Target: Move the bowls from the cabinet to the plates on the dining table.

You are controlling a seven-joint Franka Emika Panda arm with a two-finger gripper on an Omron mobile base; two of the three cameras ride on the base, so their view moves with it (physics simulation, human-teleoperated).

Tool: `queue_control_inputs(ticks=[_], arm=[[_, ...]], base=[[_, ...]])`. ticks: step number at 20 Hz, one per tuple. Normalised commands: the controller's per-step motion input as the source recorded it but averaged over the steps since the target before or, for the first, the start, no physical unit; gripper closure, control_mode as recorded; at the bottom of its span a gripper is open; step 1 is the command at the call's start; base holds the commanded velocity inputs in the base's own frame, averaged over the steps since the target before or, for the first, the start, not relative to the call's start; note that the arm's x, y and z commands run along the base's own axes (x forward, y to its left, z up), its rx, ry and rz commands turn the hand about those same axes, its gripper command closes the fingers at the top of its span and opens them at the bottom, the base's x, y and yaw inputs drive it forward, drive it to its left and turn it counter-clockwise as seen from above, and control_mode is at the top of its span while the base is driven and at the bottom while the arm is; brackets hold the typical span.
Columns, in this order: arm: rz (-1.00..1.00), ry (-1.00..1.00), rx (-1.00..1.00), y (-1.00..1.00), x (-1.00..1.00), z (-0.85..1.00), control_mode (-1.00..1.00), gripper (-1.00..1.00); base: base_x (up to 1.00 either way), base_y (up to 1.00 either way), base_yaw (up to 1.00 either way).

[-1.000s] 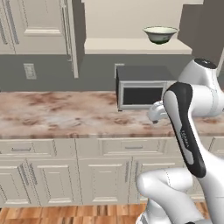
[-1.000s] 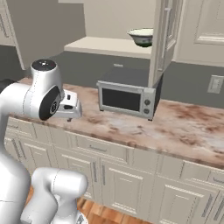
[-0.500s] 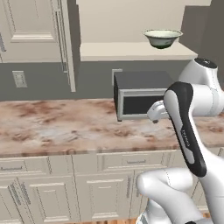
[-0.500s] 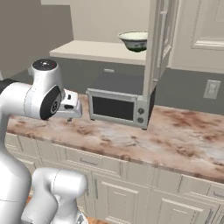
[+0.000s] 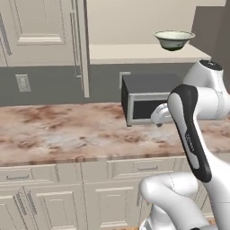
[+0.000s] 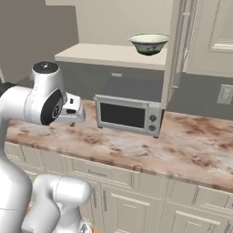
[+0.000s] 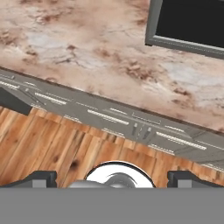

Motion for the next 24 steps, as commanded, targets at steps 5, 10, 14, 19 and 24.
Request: queue_control_inputs(ticks=[5, 10, 14, 19, 24], arm=[[0.0, 0.0, 0.0, 0.0, 0.0, 0.0, 1.0, -1.0], [0.0, 0.0, 0.0, 0.0, 0.0, 0.0, 1.0, -1.0], [0.0, 0.0, 0.0, 0.0, 0.0, 0.0, 1.0, -1.0], [0.0, 0.0, 0.0, 0.0, 0.0, 0.0, 1.0, -1.0], [0.0, 0.0, 0.0, 0.0, 0.0, 0.0, 1.0, -1.0]], base=[[0.52, 0.0, -0.12], [0.72, 0.0, -0.21], [0.75, 0.0, -0.21], [0.69, -0.02, -0.17], [0.73, -0.54, -0.01]])
